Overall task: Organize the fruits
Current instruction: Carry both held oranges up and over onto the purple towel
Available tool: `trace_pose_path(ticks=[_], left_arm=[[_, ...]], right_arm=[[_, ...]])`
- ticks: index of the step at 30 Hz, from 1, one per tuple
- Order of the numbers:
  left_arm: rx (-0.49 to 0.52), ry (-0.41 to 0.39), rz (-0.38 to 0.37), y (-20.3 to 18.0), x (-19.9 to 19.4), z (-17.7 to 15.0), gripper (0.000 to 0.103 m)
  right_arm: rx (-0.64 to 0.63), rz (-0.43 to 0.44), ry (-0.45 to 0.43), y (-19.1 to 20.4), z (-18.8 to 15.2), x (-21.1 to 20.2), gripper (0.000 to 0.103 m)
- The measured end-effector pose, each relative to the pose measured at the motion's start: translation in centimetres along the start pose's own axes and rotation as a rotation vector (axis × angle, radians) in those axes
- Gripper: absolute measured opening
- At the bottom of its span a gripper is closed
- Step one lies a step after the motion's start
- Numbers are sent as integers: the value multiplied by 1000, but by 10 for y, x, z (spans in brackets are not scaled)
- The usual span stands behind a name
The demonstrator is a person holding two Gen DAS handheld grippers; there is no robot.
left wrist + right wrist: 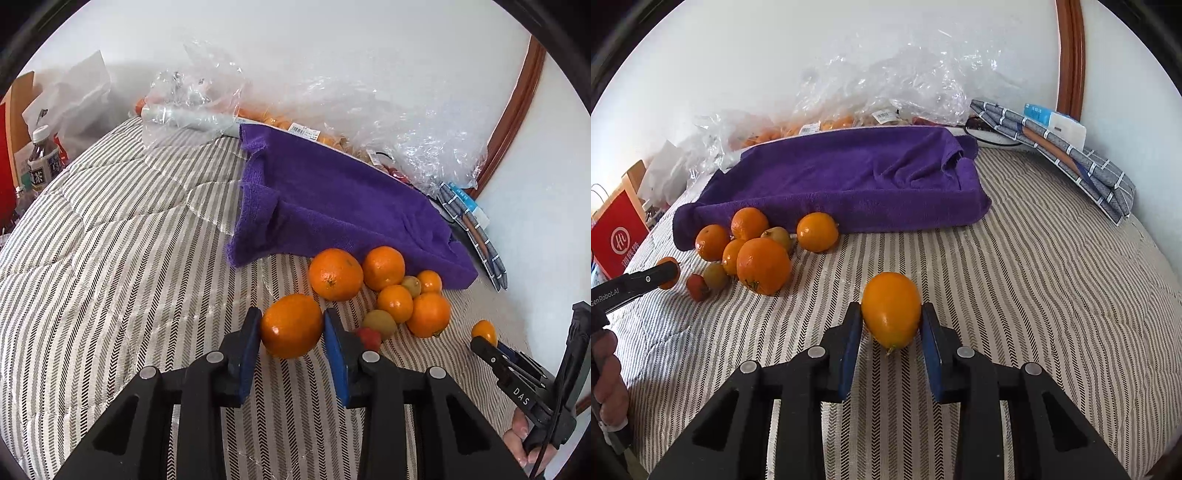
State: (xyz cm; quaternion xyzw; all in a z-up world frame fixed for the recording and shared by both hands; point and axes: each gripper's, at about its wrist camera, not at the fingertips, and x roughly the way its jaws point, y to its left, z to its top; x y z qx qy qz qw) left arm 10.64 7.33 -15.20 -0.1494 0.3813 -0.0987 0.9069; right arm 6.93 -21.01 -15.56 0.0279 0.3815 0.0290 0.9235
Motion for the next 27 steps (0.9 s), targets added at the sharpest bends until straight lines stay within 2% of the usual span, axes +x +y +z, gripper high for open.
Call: trace_pose_path(ticks=[4, 8, 12, 14, 22, 27], left_arm=[[-15, 3, 7, 2, 0, 0, 32], [-20, -27, 7, 3, -6, -1, 32], [19, -38, 95, -5, -9, -1, 32], [29, -34, 82, -8, -13, 4, 32], [31, -104, 93, -22, -39, 53, 32], [28, -145, 122, -34, -40, 89, 32]], right_arm=[[-30, -8, -42, 5, -1, -7, 32], [-19, -6, -42, 4, 0, -7, 32], [41, 41, -33, -4, 3, -12, 32], [44, 31, -30, -5, 8, -15, 32], [55, 7, -112, -5, 59, -34, 32], [64, 14, -147, -1, 93, -33, 32]])
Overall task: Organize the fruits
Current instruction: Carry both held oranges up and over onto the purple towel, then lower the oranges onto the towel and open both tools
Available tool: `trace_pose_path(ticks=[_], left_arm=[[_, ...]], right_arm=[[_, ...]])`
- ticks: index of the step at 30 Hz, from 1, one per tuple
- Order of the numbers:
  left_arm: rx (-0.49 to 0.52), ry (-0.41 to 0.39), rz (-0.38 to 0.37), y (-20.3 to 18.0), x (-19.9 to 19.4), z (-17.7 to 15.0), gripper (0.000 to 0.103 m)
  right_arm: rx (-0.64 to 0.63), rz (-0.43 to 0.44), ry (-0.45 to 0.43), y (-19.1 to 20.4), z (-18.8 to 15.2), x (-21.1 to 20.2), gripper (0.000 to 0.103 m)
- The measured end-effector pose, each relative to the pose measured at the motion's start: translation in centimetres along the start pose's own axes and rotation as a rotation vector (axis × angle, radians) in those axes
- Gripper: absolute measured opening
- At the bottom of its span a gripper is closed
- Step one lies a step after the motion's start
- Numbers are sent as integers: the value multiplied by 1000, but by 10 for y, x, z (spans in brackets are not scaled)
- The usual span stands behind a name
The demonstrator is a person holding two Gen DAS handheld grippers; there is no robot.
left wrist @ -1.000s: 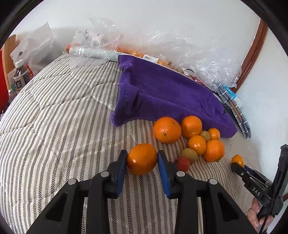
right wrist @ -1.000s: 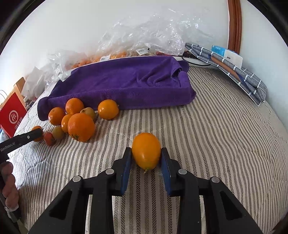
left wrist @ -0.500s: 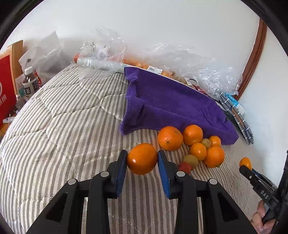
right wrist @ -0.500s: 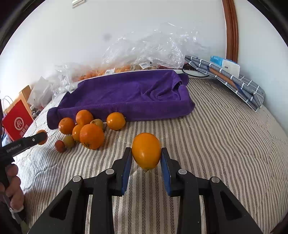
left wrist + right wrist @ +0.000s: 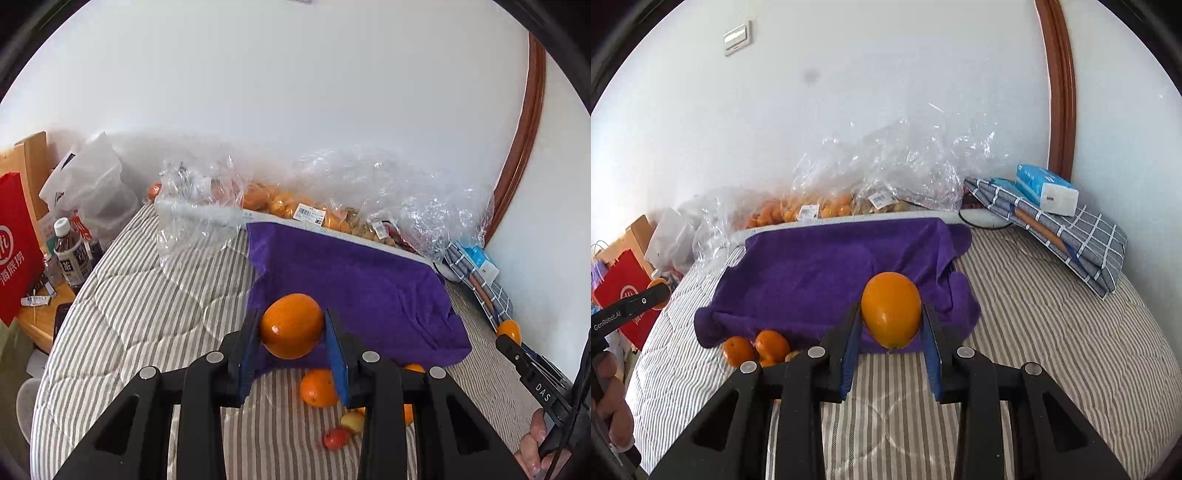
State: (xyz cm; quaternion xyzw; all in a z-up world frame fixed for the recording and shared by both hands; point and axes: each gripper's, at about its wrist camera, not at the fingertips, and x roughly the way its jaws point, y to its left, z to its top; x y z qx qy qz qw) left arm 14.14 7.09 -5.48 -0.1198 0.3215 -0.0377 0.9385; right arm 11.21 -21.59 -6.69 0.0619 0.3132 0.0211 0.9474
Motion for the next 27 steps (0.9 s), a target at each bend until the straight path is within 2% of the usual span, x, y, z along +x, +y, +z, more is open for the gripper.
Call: trace_pose_path(ticks=[5, 14, 21, 27], left_arm=[[-17, -19, 20, -8, 20, 24, 32], [-58, -8, 2, -15, 76, 49, 32], [-69, 29, 0, -20, 117, 51, 32], [-22, 36, 34, -21, 140, 37, 32]], right_arm=[[-17, 9, -33, 8, 26, 15, 32], [-22, -2, -51, 5, 63, 61, 32], [-37, -6, -44, 2, 74, 99, 32], [-30, -6, -3, 0, 64, 130, 32]])
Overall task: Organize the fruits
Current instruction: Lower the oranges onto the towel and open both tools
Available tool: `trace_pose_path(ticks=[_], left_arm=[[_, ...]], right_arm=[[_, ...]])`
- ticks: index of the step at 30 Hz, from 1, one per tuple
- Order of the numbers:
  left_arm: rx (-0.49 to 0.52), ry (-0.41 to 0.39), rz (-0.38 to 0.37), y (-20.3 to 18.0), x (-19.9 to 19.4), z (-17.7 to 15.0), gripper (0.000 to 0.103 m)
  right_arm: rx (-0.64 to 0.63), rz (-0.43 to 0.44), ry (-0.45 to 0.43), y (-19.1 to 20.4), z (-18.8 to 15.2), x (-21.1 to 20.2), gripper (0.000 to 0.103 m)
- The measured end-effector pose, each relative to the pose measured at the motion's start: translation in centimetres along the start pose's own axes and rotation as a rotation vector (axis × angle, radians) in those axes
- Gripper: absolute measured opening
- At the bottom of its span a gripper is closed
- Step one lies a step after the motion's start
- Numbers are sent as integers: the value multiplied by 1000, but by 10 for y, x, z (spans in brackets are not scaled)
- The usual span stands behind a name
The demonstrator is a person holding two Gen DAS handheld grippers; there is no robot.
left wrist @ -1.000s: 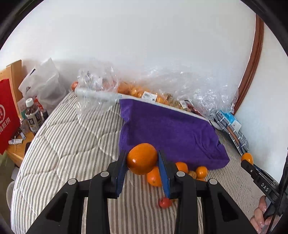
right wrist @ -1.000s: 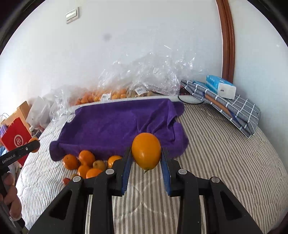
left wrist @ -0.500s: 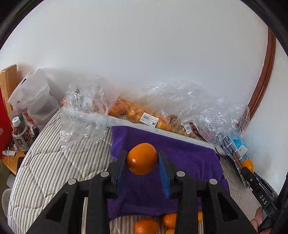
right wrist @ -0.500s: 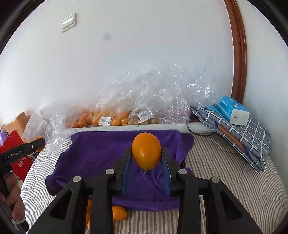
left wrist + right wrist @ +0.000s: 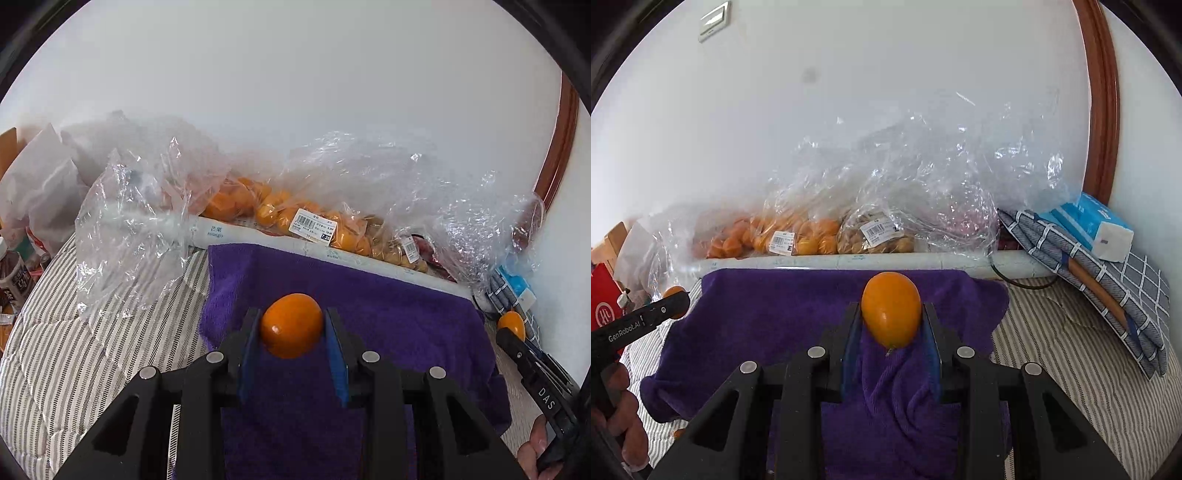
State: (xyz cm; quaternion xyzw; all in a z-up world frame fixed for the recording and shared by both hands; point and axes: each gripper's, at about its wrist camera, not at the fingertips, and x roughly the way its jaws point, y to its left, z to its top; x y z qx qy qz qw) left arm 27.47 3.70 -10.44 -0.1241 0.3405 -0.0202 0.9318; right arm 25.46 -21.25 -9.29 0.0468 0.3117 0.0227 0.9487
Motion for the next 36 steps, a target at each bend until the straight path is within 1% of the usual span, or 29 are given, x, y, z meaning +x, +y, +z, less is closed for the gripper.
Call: trace_pose_path(ticks=[1, 3, 6, 8, 12, 15, 21, 27, 36], left_arm=[[1, 11, 6, 1, 3, -2, 32], [5, 22, -9, 2, 8, -5, 32], [2, 39, -31, 0, 14, -8, 32], [30, 53, -28, -4, 17, -11, 32], [57, 60, -17, -8, 21, -14, 32], [43, 82, -15, -6, 27, -15, 32], [21, 119, -16, -1, 36, -17, 32], [40, 120, 5, -4, 38, -19, 33], [49, 132, 4, -4, 39, -18, 33]], right_arm=[[10, 5, 11, -2, -2, 4, 32], [18, 21, 38, -3, -5, 12, 32], [0, 10, 52, -2, -9, 19, 32], [-12, 0, 71, -2, -13, 24, 32], [5, 17, 96, -5, -15, 30, 32], [17, 11, 111, -7, -18, 35, 32], [0, -5, 133, -5, -22, 44, 32], [-17, -9, 154, -1, -26, 50, 32], [3, -13, 186, -5, -27, 58, 32]])
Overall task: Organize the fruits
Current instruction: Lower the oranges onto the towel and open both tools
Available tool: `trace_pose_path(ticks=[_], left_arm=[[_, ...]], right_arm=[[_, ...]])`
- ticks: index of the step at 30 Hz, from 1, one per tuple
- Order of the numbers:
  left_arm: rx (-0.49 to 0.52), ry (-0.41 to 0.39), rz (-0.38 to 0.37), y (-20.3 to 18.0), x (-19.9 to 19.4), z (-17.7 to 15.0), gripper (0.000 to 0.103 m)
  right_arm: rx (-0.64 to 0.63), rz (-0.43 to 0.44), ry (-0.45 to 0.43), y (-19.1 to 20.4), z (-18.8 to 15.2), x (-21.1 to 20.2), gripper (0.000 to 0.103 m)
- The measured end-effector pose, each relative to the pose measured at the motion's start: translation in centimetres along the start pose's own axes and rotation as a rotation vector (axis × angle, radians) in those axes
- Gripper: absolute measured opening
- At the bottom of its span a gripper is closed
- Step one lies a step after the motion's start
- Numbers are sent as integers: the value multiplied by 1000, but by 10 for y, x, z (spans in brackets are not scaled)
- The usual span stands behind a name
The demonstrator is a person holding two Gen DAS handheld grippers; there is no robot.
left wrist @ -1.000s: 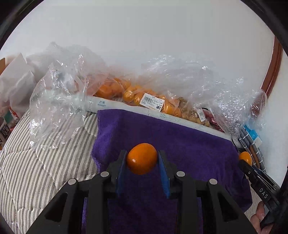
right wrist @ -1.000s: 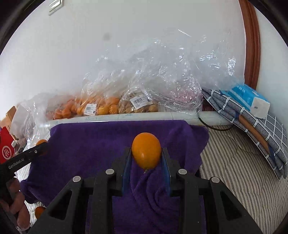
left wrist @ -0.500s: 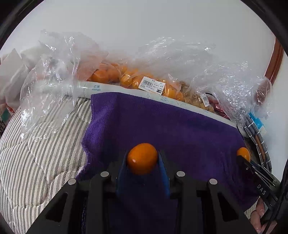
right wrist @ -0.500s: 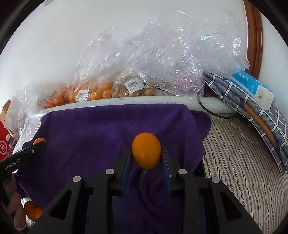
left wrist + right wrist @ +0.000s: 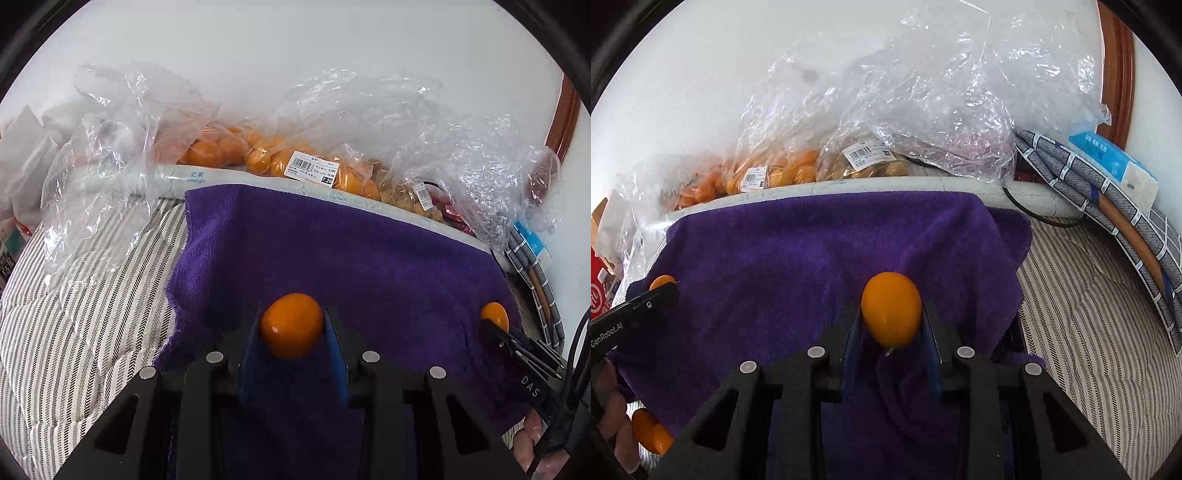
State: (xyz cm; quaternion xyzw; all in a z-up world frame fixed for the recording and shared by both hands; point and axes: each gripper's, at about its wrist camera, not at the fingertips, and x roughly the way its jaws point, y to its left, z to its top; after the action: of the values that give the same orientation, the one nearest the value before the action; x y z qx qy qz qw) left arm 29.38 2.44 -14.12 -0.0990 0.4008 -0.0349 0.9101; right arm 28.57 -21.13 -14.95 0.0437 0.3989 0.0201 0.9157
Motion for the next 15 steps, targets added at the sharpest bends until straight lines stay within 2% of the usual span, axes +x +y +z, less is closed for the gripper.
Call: trace_pose_path(ticks=[8, 12, 15], left_arm=[[11, 5, 3, -2, 1, 1, 33], [14, 5, -5, -4, -1, 1, 33], [19, -9, 4, -7, -5, 0, 39]], right_arm=[[8, -3, -15, -2, -2, -5, 33], [11, -10, -39, -3, -1, -13, 47], [28, -10, -61, -5, -2, -21, 50]])
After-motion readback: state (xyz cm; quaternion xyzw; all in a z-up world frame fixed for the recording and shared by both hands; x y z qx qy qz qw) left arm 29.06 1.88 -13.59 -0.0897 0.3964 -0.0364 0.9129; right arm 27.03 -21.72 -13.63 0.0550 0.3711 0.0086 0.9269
